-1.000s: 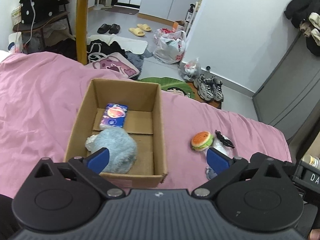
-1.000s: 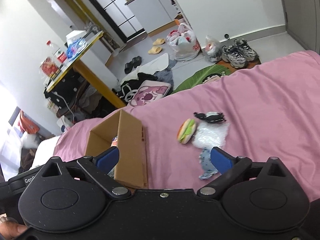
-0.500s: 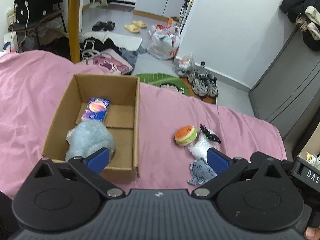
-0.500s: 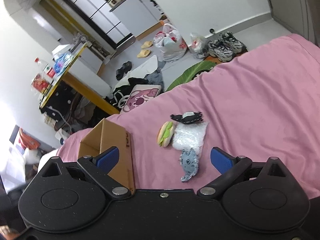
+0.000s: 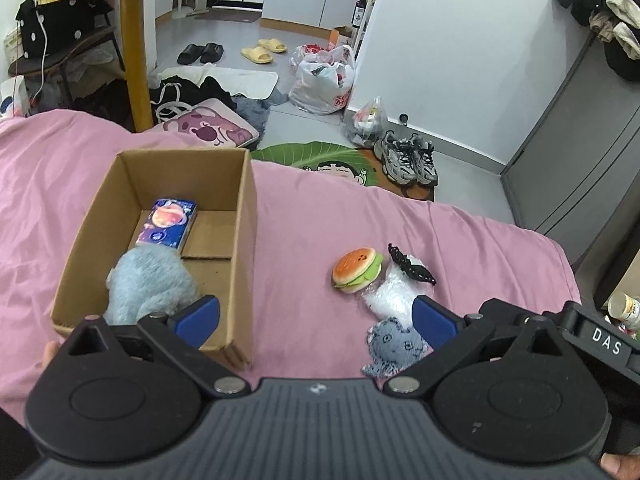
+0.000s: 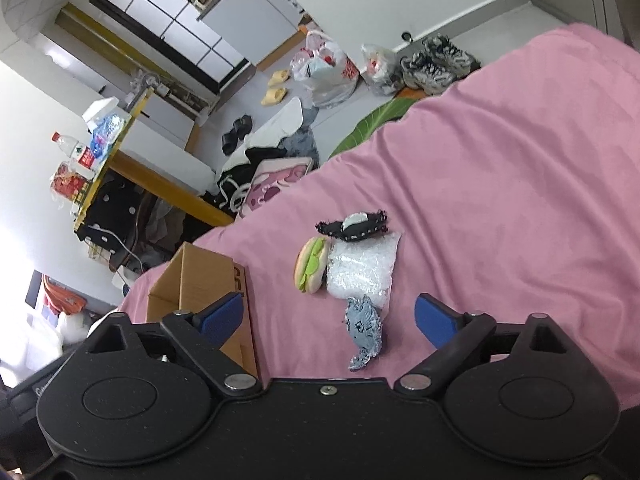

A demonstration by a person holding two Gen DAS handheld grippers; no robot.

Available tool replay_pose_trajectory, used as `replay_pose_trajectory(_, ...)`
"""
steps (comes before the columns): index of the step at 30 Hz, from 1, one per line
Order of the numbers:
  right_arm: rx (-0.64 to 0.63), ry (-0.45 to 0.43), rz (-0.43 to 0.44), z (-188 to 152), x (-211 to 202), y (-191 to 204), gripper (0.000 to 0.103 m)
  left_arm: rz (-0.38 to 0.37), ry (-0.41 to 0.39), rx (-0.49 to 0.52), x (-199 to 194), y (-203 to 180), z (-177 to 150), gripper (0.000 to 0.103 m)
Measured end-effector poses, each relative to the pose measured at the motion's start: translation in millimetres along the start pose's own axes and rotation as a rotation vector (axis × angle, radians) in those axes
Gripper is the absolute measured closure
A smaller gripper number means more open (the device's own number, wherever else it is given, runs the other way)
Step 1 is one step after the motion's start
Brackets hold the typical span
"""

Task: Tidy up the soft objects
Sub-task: 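Move both tools back to the hamburger plush and blue-grey cat plush, then grasp the blue-grey cat plush with the right tool while the left tool grasps the hamburger plush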

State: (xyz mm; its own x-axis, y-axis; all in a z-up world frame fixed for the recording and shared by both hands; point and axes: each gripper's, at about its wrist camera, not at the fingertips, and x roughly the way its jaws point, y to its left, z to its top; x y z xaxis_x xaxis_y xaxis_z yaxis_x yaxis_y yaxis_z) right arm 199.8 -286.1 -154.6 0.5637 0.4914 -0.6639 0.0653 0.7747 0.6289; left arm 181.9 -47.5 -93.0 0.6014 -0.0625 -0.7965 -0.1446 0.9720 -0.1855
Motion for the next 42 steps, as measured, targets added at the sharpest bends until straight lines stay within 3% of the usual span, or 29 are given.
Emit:
replay_pose_trajectory(10,0.007,0.105,-0.058,2.6,33.9,-6.0,0.033,0.012,-0.029,0.011,17.0,-10.1,4.4,0.005)
replay_pose_trajectory(21,0.049,0.224,-0.046,4.6,69.9,-16.9,0.05,-0.003,0.013,0.0,48.7,-17.0,14.0,0.026)
replay_pose_trajectory(26,0.061,0.267,-0.031,3.9,76.8,-20.8,0.079,-0.003,0.037,-0.001,65.3,-19.7,16.2,0.027)
replay_pose_trajectory(28,0.046,0.278,-0.01,2.8,77.7,-19.2,0.085,-0.003,0.044,-0.001,70.6,-21.1,17.0,0.027)
replay_pose_trajectory(42,0.095,0.214,-0.008,3.8,47.9,-37.1,0.087,-0.011,0.109,0.034,119.4,-38.7,18.3,0.027)
